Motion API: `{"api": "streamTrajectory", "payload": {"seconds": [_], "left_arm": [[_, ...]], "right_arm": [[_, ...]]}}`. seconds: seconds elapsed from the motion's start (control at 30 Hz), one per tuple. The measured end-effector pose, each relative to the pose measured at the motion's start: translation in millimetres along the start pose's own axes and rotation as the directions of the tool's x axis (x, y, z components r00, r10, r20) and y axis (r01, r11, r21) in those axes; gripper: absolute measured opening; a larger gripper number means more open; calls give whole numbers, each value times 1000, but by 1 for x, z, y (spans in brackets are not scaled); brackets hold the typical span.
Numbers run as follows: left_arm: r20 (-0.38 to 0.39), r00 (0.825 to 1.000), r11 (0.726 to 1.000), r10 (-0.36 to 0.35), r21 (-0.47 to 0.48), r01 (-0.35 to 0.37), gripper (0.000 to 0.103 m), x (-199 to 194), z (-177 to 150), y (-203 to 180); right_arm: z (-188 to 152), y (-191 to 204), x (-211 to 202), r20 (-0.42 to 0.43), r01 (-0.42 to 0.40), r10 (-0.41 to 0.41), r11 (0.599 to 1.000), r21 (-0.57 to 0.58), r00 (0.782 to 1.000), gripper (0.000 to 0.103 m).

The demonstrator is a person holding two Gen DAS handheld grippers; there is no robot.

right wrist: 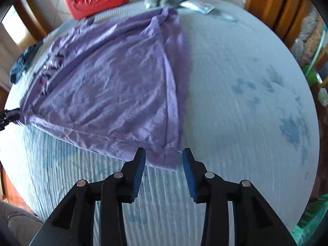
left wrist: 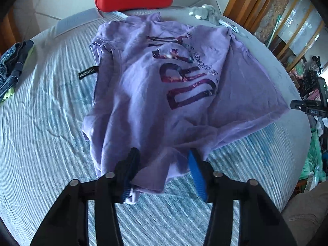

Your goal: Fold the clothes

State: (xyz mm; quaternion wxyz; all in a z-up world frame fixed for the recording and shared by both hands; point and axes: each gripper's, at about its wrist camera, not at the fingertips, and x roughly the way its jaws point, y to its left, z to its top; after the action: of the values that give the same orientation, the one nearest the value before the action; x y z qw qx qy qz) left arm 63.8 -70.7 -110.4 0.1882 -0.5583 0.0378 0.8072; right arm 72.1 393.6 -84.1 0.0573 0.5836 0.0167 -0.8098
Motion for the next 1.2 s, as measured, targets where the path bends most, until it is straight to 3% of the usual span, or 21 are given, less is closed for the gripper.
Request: {"api": "streamTrajectory", "payload": {"seconds": [0.07, 0.1, 0.13, 0.17, 0.33, 0.43, 0.5, 0.53, 0.57, 0.63, 0.7, 0.8, 0.93, 1.03, 1.07, 1.13, 1.2], "left_arm": [[-39, 999, 1000, 7, 2, -7, 16, 4, -6, -1], [-48, 999, 1000, 6, 0, -6, 15, 3, -11, -2], [-54, 999, 1000, 3, -3, -3, 11, 1, -15, -2], [-59, 998, 1000, 0, -6, 0, 10, 0, -20, -3], [-99, 995, 999, -28, 13, 30, 10, -20, -50, -12], [-145, 987, 997, -65, 40, 71, 10, -26, -66, -18], [-135, 987, 995, -90, 27, 94, 12, -34, -68, -17], [-105, 990, 995, -93, 10, 94, 19, -39, -62, -13], [-68, 993, 996, -93, -11, 93, 33, -45, -55, -10], [1, 995, 994, -99, -49, 99, 54, -53, -38, -2], [48, 993, 992, -108, -66, 111, 57, -53, -19, 4], [54, 992, 992, -110, -52, 113, 57, -34, 0, 5], [-8, 992, 992, -123, -24, 123, 57, 1, 15, 9], [-35, 988, 989, -149, 3, 150, 56, 11, 12, 3], [-44, 986, 987, -159, 11, 159, 43, 13, 11, 0], [-72, 978, 980, -194, 26, 196, 4, 12, 7, -6], [-108, 962, 963, -252, 71, 260, 4, 1, -4, -19]], "right_arm": [[3, 4, 8, -20, -8, 8, 1000, -21, 1000, 36], [3, 6, 16, -56, -5, 3, 1000, -28, 998, 24], [2, 8, 16, -58, 5, -8, 999, -41, 998, 19], [1, 10, 16, -59, 15, -18, 998, -55, 998, 4], [-11, 9, -11, -18, 33, -34, 999, -42, 999, 2], [-26, 6, -16, -82, 22, -25, 999, -32, 996, 2], [-39, 5, -6, -190, 56, -65, 997, -53, 980, 2], [-45, 3, -4, -222, 68, -77, 996, -49, 972, 2], [-51, 1, -3, -249, 78, -87, 996, -45, 964, 3], [-48, 2, -14, -213, 58, -63, 998, -27, 975, 3], [-34, 8, -30, -138, 35, -36, 999, -10, 990, 3], [-12, 22, -39, -59, -6, 5, 1000, -22, 998, 3], [7, 29, -26, -45, -7, 5, 999, -43, 999, 4], [6, 28, -17, -59, 2, -5, 999, -47, 998, 18], [4, 27, -15, -64, 5, -8, 999, -45, 998, 25], [2, 22, -12, -71, 14, -16, 999, -38, 997, 27], [-1, 18, -2, -91, 16, -18, 1000, -19, 996, 27]]}}
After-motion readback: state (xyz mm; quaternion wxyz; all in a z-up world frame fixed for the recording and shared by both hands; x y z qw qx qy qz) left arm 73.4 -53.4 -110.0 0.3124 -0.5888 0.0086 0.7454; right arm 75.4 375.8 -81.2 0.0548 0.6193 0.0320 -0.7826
